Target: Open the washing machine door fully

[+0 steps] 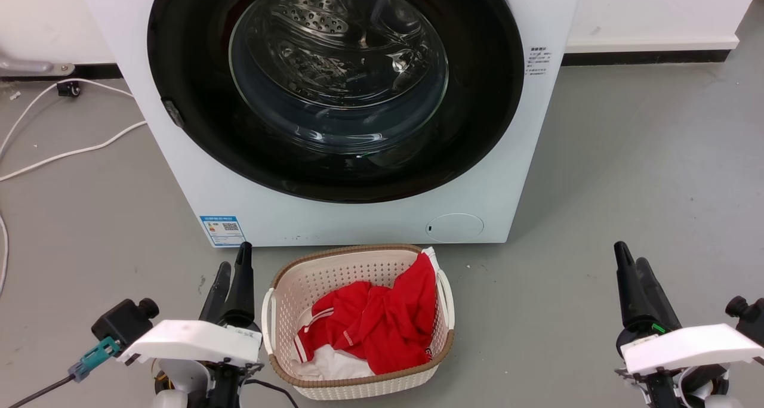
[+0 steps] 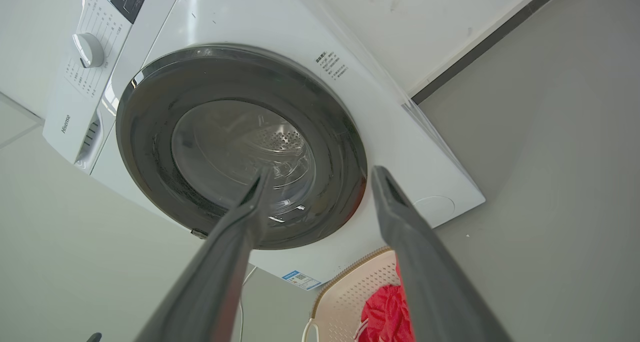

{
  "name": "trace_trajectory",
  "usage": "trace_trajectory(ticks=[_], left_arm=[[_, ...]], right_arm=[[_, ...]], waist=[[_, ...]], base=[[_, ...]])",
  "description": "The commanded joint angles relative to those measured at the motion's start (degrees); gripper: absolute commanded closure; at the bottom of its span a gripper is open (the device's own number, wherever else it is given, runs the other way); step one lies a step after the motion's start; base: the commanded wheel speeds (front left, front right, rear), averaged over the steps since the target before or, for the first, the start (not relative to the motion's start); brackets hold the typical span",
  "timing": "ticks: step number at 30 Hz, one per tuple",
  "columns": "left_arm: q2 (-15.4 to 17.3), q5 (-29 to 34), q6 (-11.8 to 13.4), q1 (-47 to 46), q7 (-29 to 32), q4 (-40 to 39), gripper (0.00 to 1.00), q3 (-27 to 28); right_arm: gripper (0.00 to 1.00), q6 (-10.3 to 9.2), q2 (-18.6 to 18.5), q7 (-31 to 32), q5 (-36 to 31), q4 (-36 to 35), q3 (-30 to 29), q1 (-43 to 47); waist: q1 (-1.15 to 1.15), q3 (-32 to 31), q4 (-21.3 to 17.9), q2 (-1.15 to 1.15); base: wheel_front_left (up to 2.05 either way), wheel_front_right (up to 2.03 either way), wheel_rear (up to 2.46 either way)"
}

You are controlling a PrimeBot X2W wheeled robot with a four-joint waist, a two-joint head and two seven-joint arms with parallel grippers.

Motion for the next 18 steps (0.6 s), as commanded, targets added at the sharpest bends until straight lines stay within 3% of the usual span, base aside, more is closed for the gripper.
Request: trace_trajectory(ticks=[1, 18], left_arm=[[0.16, 3.41, 0.29, -1.46, -0.77, -0.77, 0.00, -0.52], [0.21, 19.34, 1.28, -2.23, -3.86, -0.10, 0.00, -3.27]], right_arm=[[0.00, 0.00, -0.04, -0.79, -3.42, -1.39, 0.38, -0.24], [0.00, 0.00, 0.02, -3.77, -17.96, -1.66, 1.59, 0.51]], waist=[[0.00, -0.01, 0.03, 0.00], [0.00, -0.07, 0.32, 0.00]], base=[[0.00, 0.00, 0.00], [0.00, 0.00, 0.00]])
